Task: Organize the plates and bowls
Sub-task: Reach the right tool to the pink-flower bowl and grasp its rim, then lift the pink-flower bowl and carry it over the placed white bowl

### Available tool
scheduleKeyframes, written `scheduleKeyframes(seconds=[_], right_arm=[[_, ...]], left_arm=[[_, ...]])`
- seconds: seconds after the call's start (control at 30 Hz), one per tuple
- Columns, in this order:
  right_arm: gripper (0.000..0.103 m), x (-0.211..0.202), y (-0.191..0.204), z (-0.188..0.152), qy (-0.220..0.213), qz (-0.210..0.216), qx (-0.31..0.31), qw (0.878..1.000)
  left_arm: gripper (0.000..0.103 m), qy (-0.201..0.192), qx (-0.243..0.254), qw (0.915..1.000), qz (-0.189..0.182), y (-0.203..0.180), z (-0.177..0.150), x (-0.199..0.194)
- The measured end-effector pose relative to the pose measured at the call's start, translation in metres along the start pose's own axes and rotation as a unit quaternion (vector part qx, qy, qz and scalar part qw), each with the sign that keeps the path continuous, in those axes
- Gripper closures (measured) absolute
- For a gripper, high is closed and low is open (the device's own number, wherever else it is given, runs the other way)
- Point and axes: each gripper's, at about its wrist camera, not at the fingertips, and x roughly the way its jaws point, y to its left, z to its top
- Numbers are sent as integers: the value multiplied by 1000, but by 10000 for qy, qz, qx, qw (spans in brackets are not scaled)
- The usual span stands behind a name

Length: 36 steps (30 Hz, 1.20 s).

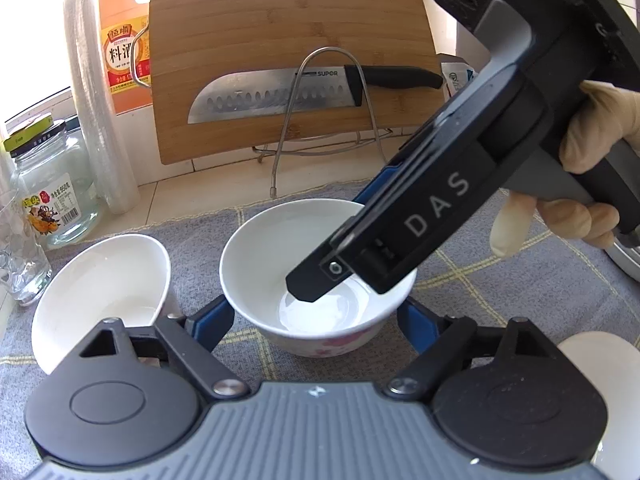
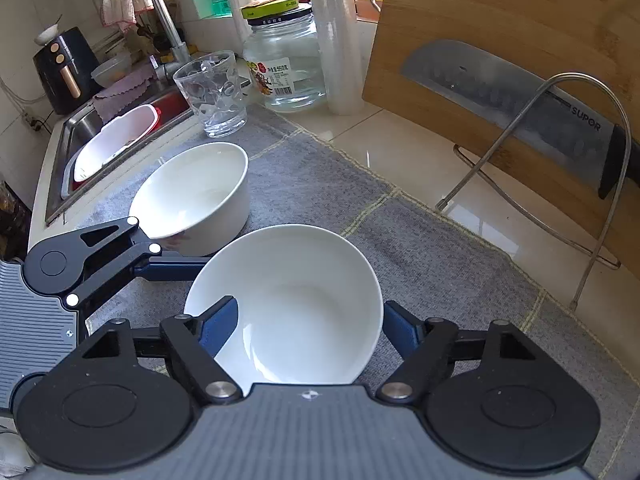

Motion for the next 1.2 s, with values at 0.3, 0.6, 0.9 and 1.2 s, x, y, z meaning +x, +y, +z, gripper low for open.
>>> scheduleKeyframes(seconds=[0.3, 0.6, 0.9, 1.2], right_arm=[[21, 1, -1, 3, -2, 68, 137, 9999], [21, -12, 0, 1, -89, 203, 377, 9990], [21, -45, 19, -4, -253, 219, 408, 9986], [21, -79, 41, -21, -402, 169, 424, 9981]], left_arm=[[16, -10, 27, 10000, -12, 0, -1, 0], [16, -10, 114, 9999, -16, -5, 0, -9], [16, -21, 161, 9999, -24, -15, 7, -41], [16, -86, 89, 9998, -176, -27, 6, -73]])
